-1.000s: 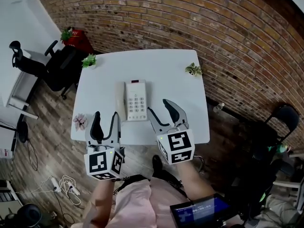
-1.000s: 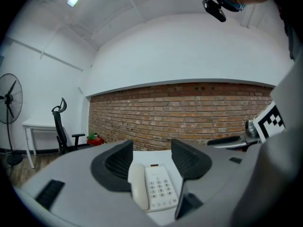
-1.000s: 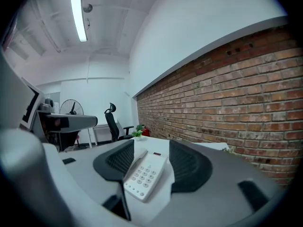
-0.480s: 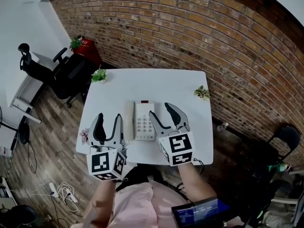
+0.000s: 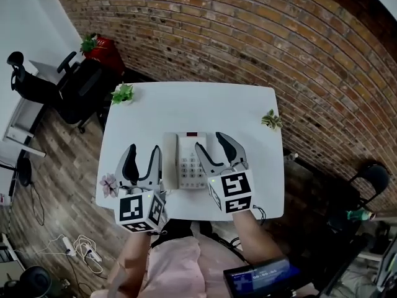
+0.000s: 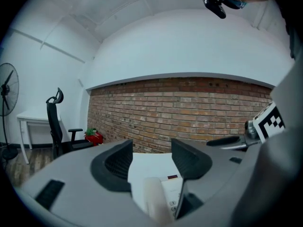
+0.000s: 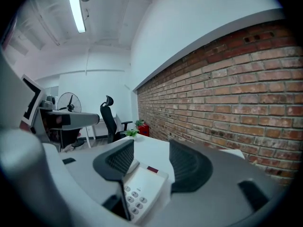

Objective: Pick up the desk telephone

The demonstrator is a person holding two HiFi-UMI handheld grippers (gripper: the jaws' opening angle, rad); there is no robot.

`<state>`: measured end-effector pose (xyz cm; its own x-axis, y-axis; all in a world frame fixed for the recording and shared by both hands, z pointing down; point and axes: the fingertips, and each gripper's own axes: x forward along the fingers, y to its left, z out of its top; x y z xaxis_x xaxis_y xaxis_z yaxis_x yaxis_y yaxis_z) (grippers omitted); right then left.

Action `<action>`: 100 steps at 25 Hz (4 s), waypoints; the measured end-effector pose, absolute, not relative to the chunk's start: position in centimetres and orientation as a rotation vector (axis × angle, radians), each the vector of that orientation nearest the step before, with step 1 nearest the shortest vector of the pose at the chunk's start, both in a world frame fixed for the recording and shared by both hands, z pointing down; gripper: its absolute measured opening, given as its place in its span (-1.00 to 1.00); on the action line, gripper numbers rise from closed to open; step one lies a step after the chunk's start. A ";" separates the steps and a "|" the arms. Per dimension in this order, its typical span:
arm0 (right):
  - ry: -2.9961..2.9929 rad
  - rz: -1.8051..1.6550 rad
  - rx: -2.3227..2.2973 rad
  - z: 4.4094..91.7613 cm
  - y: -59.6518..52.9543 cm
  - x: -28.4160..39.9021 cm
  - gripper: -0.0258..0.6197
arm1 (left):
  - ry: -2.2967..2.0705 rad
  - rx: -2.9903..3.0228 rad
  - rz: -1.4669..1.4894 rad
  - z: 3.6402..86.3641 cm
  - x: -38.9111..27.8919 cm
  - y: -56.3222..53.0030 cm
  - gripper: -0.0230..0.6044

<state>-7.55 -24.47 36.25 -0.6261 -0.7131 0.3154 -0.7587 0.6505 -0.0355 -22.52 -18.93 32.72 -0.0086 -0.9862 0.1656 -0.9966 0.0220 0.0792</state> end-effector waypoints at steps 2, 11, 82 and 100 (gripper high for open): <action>-2.570 0.267 1.196 37.5 -25.2 -7.7 -0.17 | -2.083 2.080 0.103 33.8 -22.9 -19.9 -0.09; -2.448 0.400 1.209 43.8 -26.6 -7.7 -0.15 | -1.887 2.050 0.159 40.6 -22.9 -23.1 -0.05; -2.501 1.078 0.616 54.7 -25.6 -11.6 0.38 | -1.797 2.232 0.264 46.7 -17.6 -23.8 0.19; -2.562 1.047 0.592 54.0 -25.5 -11.8 0.35 | -1.622 2.165 0.169 48.4 -19.5 -24.0 0.46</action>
